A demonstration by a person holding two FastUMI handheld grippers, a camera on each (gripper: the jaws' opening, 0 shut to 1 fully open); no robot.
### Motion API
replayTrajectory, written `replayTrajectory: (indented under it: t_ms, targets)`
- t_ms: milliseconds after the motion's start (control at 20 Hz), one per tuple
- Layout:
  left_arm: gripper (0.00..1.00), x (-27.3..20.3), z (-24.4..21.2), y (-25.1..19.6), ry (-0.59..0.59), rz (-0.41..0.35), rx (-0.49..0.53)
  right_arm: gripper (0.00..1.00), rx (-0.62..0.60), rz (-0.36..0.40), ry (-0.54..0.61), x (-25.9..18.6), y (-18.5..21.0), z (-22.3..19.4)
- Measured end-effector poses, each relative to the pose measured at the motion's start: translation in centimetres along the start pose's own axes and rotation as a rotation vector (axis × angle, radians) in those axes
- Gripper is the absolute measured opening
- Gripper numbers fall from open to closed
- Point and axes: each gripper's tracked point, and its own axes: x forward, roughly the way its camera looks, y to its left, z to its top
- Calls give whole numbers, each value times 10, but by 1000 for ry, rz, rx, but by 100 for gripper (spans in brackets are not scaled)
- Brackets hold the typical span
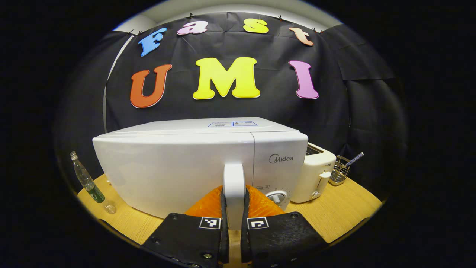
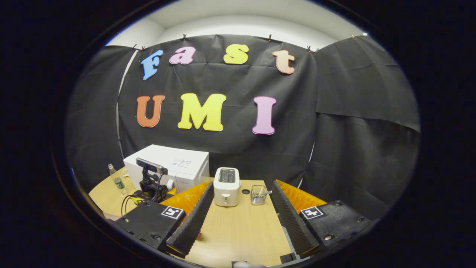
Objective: Open the microwave oven with the left hand, put the food in, and close the microwave oven.
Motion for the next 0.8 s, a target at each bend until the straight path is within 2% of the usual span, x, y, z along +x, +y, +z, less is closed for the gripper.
replayTrajectory:
  t_ms: [50,100,400,450,550,800]
  targets:
    - [12,0,1,0,3,-1,-1,92,-2,2,-5,-1,1,3]
    - [12,0,1,0,6,-2,-4,99,-5,4,-11,-2,2,4]
    - [12,-5,-4,-1,35,-29,-9,99,-6,6,-26,-6,7,9]
    - [12,-17,-6,-1,28,-27,-17,99,-1,6,-28,-7,8,9]
    - [12,-45,-10,5,-1,-34,29,99,-8,3,-27,-7,12,8]
    - [12,-96,-24,22,16,-83,34,99,7,36,-35,-16,37,4]
